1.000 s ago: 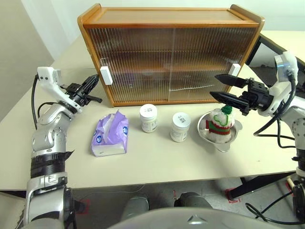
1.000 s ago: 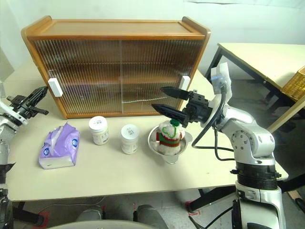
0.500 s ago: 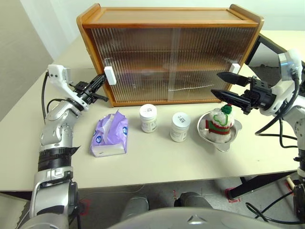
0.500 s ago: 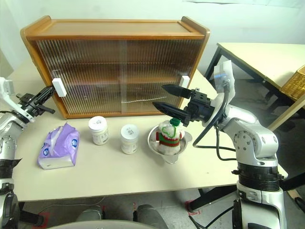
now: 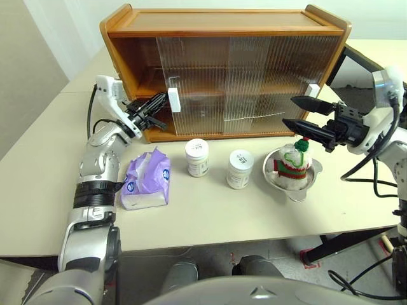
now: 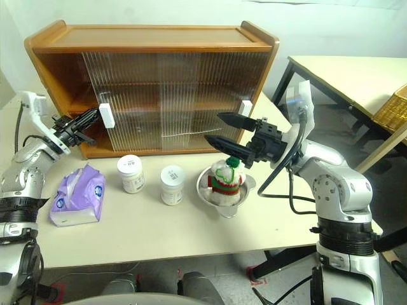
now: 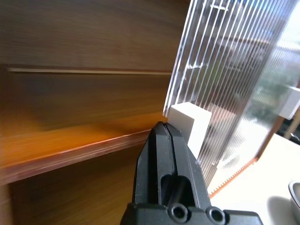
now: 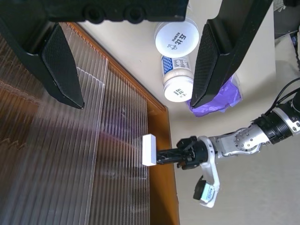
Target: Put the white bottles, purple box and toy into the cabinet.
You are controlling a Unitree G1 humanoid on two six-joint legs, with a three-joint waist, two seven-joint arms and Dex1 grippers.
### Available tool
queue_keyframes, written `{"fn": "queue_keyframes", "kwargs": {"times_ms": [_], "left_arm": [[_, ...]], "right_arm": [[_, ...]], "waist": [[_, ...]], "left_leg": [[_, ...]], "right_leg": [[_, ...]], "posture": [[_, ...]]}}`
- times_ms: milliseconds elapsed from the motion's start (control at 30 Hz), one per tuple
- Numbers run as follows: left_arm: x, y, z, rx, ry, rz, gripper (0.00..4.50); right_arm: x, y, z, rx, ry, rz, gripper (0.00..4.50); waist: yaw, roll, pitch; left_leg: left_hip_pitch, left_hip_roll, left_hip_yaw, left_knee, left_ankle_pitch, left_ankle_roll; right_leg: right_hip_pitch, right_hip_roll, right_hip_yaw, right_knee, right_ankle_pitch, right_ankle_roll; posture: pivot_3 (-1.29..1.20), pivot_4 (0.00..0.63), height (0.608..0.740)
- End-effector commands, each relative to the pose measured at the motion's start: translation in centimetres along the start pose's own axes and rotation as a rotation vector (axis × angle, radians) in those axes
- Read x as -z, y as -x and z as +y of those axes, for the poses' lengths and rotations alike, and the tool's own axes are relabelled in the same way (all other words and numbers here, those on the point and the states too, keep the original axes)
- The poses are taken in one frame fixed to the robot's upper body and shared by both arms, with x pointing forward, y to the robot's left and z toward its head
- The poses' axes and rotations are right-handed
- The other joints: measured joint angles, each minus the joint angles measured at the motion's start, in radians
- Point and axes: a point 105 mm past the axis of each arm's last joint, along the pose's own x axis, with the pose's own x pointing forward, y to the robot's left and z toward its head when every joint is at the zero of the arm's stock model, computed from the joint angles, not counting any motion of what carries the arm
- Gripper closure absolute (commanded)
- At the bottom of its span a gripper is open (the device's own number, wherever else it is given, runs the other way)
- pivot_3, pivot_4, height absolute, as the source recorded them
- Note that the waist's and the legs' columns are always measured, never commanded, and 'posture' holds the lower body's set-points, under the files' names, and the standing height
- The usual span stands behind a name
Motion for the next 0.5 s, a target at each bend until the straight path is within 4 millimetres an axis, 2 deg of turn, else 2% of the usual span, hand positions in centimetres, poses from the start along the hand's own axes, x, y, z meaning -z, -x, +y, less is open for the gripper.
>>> {"fn": "queue_keyframes", "kwargs": {"times_ms": [33,500], "left_arm": [[0.3,-1.4,-1.1,0.059,-0.009,0.013,4.48],[1.5,-3.1,-2.4,0.111,-0.008,0.026,4.48]], "right_arm": [[-0.3,0.2,0.2,0.003,0.014,0.000,0.00],[-0.4,0.5,0.3,0.023,0.021,0.000,0.00]], "waist": [[-0.001,0.000,0.000],[-0.013,0.001,0.000]], "left_leg": [[-0.001,0.000,0.000,0.000,0.000,0.000],[-0.004,-0.004,0.000,0.003,0.000,0.003]], "right_leg": [[0.000,0.000,0.000,0.000,0.000,0.001],[-0.001,-0.005,0.001,-0.002,0.001,0.007]], "posture": [[-0.15,0.013,0.740],[-0.17,0.016,0.740]]}}
